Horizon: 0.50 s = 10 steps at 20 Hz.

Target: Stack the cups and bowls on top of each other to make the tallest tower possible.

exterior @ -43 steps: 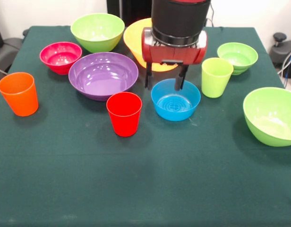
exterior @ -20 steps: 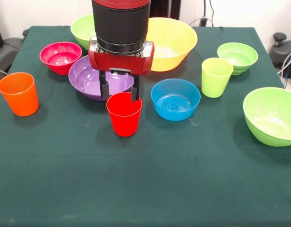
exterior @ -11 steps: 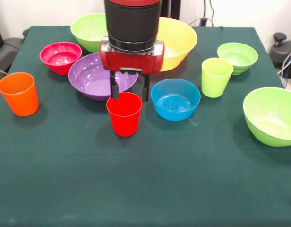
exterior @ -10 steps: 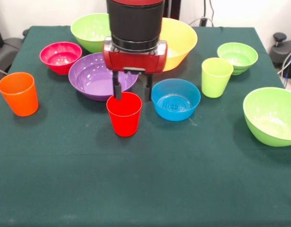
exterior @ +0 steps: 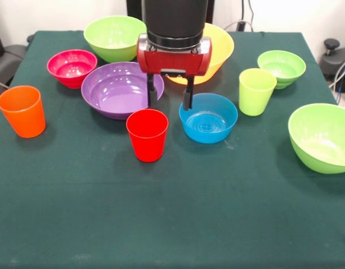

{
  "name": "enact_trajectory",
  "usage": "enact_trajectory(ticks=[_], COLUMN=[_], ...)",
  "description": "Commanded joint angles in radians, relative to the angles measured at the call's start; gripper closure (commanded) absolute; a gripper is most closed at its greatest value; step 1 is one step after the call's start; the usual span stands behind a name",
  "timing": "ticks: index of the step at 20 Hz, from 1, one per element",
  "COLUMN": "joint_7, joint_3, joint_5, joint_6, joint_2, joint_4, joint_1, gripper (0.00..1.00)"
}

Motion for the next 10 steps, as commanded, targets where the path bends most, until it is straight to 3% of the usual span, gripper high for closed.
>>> enact_trajectory(ticks=[1, 10], joint_7=[0.063, 0.088], joint_3=[0.062, 0.049], joint_5=[-0.024, -0.027], joint_6=[-0.028, -0.039], joint_2=[-0.006, -0.003], joint_4=[0.11, 0.099], joint_1=[0.025, 0.051], gripper=[0.0, 0.0])
